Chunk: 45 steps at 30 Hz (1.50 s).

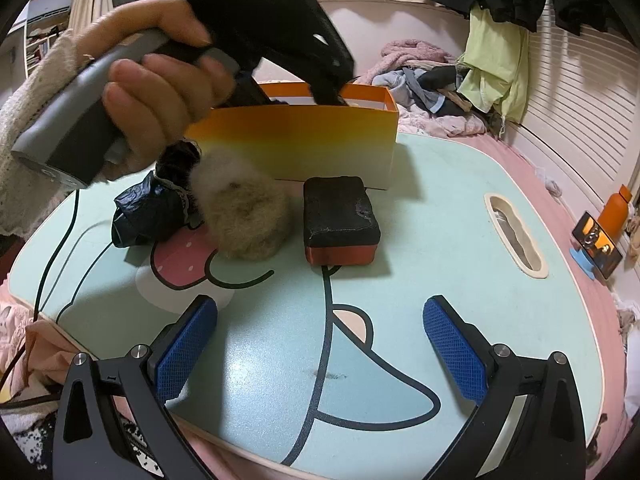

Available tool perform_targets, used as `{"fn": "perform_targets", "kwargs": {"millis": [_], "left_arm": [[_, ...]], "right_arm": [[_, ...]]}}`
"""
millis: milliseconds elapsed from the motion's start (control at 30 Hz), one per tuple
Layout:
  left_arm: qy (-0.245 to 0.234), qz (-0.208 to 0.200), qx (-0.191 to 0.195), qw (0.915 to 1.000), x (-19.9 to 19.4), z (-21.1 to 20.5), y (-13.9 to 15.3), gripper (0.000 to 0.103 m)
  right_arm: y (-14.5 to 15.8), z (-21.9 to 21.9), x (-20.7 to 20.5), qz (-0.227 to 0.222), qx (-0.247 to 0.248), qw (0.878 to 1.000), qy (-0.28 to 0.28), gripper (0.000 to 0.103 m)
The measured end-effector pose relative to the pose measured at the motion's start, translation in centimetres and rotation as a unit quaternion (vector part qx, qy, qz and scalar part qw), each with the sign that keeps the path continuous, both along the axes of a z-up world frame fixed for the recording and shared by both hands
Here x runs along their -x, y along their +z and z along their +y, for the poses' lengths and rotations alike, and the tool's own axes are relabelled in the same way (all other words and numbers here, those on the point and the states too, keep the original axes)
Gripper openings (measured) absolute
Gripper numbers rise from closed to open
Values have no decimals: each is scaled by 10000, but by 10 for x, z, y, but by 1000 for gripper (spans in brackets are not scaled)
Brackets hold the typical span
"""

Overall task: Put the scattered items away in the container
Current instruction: 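Reach into the box and grasp the tan plush toy with the left gripper, then carry the tan plush out and place it on the table, left gripper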

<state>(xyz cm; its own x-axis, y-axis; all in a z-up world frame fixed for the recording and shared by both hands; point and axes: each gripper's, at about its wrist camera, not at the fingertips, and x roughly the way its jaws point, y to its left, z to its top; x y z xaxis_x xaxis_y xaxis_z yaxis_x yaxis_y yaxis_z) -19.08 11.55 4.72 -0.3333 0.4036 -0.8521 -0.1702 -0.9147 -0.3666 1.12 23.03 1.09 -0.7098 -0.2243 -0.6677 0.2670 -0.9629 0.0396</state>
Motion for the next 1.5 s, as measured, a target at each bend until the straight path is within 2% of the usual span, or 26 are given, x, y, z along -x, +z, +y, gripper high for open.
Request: {"fn": "perform_targets", "kwargs": {"millis": [167, 367, 600, 800, 1033, 1133, 1167, 1267, 1367, 1400, 1467, 1500], "left_arm": [[77, 355, -307, 9989, -8, -20, 30, 25], [26, 759, -716, 9945, -36, -41, 67, 25], [-185, 1060, -972, 9894, -75, -58, 90, 25], [-295, 1190, -1068, 9867, -110, -74, 84, 25], [135, 1061, -843, 9907, -133, -102, 32, 27], [571, 1266, -809, 9870, -138, -117, 23, 30], [571, 1268, -777, 9872, -139, -119, 21, 32], [395, 1251, -598, 9896, -145, -117, 16, 54], [339, 1525, -246, 9874, -159, -117, 15, 60], [359, 1581, -164, 9866, -162, -118, 14, 66], [463, 1622, -40, 9857, -170, -123, 9, 74], [515, 1615, -27, 9855, -175, -128, 5, 74]], "right_arm": [[0, -1, 0, 0, -2, 10000, -1, 102], [0, -2, 0, -1, -4, 10000, -3, 102], [0, -3, 1, -6, -10, 10000, -29, 102], [0, -4, 1, -5, -9, 10000, -27, 102], [0, -4, 2, -7, -16, 10000, -30, 102], [0, -4, 2, -7, -13, 10000, -30, 102], [0, -5, 2, -6, -14, 10000, -30, 102], [0, -5, 2, -7, -14, 10000, -33, 102], [0, -5, 2, -7, -15, 10000, -32, 102], [0, -5, 2, -8, -15, 10000, -32, 102], [0, -5, 2, -8, -15, 10000, -31, 102], [0, -5, 2, -9, -14, 10000, -31, 102]]}}
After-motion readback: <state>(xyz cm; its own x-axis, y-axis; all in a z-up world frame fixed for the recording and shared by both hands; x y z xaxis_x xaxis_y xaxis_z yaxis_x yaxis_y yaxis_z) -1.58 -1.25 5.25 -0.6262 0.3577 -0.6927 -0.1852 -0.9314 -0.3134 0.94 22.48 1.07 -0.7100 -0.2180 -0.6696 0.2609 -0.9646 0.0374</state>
